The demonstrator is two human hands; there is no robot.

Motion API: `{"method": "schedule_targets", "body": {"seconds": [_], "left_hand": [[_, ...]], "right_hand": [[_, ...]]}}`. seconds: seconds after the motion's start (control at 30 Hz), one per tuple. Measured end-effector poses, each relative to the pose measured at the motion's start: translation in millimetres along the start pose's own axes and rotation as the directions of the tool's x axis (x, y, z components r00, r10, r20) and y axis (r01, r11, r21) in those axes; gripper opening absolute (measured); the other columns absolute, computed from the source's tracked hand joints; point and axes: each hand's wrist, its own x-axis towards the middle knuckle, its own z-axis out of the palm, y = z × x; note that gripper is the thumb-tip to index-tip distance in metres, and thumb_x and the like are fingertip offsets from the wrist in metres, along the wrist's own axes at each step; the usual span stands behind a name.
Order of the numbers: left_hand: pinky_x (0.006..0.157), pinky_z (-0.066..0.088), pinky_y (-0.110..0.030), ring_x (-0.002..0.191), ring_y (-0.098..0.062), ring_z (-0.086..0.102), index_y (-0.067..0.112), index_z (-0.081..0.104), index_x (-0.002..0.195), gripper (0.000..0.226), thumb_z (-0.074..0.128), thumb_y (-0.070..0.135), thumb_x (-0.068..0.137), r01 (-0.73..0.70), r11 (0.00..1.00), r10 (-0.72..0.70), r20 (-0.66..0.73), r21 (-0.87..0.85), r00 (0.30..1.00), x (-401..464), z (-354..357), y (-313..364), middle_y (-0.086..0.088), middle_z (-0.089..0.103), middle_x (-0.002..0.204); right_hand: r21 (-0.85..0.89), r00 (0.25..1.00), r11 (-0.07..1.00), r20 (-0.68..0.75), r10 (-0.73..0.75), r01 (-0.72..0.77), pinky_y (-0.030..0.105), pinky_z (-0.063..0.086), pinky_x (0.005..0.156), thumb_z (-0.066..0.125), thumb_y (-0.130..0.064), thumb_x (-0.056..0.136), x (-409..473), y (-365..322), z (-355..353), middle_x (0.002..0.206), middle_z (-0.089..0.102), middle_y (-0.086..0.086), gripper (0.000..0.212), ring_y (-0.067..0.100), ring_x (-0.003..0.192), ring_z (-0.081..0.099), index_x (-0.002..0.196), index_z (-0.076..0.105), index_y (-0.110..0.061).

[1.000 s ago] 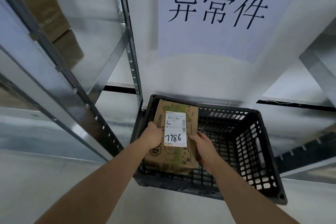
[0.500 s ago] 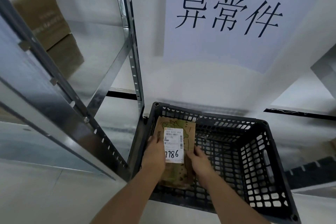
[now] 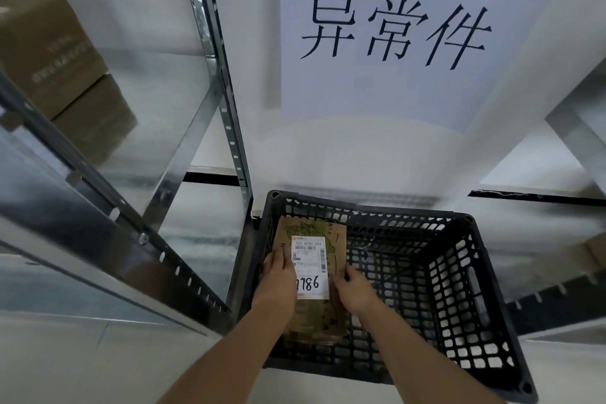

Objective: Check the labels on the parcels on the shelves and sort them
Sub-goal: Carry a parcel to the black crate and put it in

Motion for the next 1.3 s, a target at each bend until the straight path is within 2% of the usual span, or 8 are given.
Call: {"method": "schedule_targets", "body": {"seconds": [0.17,0.3,0.43,0.53,0.67,0.8,1.0,1.3], "left_hand": [[0.129,0.012,-0.041,0.156,-0.031,0.008,0.006,0.016,0.161,0.094,0.076,0.023,0.09,-0.091,0.992,0.091,-0.005,0.087,0.996,-25,-75,30,-0.011,0.002,0.17],[0.128,0.005,-0.038,0.157,-0.031,0.002,0.0,0.018,0.159,0.066,0.052,0.011,0.104,-0.132,0.978,0.14,-0.036,0.16,0.99,-91,-217,81,-0.016,0.006,0.17],[0.126,0.001,-0.037,0.158,-0.03,-0.001,0.001,0.018,0.159,0.065,0.051,0.001,0.102,-0.192,0.948,0.209,-0.039,0.255,0.977,-180,-383,135,-0.016,0.005,0.17],[0.127,0.007,-0.037,0.157,-0.03,0.003,0.001,0.022,0.157,0.065,0.053,0.002,0.101,-0.212,0.94,0.235,-0.056,0.266,0.97,-239,-493,168,-0.015,0.008,0.169],[0.126,0.016,-0.035,0.157,-0.026,0.009,0.008,0.014,0.161,0.062,0.04,0.003,0.105,-0.258,0.947,0.277,-0.082,0.19,0.957,-329,-630,211,-0.011,0.005,0.17],[0.115,0.036,-0.036,0.145,-0.026,0.037,0.02,-0.005,0.163,0.072,0.039,0.014,0.106,-0.282,0.958,0.287,-0.165,0.052,0.944,-427,-741,245,-0.009,0.028,0.164],[0.108,0.044,-0.039,0.128,-0.032,0.055,0.02,-0.009,0.163,0.08,0.047,0.022,0.105,-0.335,0.927,0.228,-0.456,-0.167,0.86,-561,-819,234,-0.016,0.052,0.145],[0.106,0.049,-0.041,0.134,-0.033,0.052,0.019,0.002,0.163,0.078,0.051,0.018,0.103,-0.257,0.949,0.088,-0.625,-0.186,0.776,-669,-858,143,-0.016,0.044,0.155]], "right_hand": [[-0.283,0.995,0.955,-0.018,-0.097,0.088,0.041,0.054,0.097,0.058,-0.03,0.096,-32,-58,-26,0.122,0.066,0.005,0.043,0.025,0.109,0.064,0.137,0.049,-0.02],[-0.456,0.986,0.876,0.021,-0.168,0.159,0.037,0.044,0.109,0.047,-0.019,0.104,-137,-170,-75,0.153,0.046,0.012,0.058,0.031,0.138,0.047,0.158,0.027,-0.012],[-0.526,0.97,0.821,0.034,-0.24,0.222,0.032,0.026,0.119,0.036,-0.022,0.109,-281,-300,-149,0.168,0.02,0.007,0.058,0.026,0.152,0.026,0.162,0.013,-0.013],[-0.524,0.958,0.818,-0.014,-0.286,0.237,0.035,0.025,0.122,0.034,-0.022,0.108,-379,-389,-201,0.168,0.022,0.004,0.058,0.024,0.153,0.025,0.162,0.016,-0.018],[-0.546,0.927,0.791,-0.065,-0.37,0.277,0.032,0.031,0.118,0.037,-0.022,0.106,-515,-489,-263,0.164,0.032,0.007,0.057,0.025,0.148,0.034,0.161,0.021,-0.017],[-0.58,0.842,0.727,-0.124,-0.525,0.367,0.029,0.026,0.118,0.039,-0.024,0.107,-636,-551,-308,0.164,0.031,0.009,0.057,0.023,0.149,0.033,0.16,0.021,-0.01],[-0.499,0.613,0.674,-0.312,-0.726,0.545,0.035,0.032,0.114,0.047,-0.024,0.106,-762,-581,-334,0.155,0.043,0.018,0.058,0.031,0.142,0.044,0.157,0.026,-0.008],[-0.486,0.526,0.59,-0.278,-0.804,0.645,0.036,0.036,0.11,0.049,-0.025,0.104,-858,-610,-270,0.151,0.049,0.013,0.055,0.032,0.135,0.049,0.155,0.032,-0.013]]}}
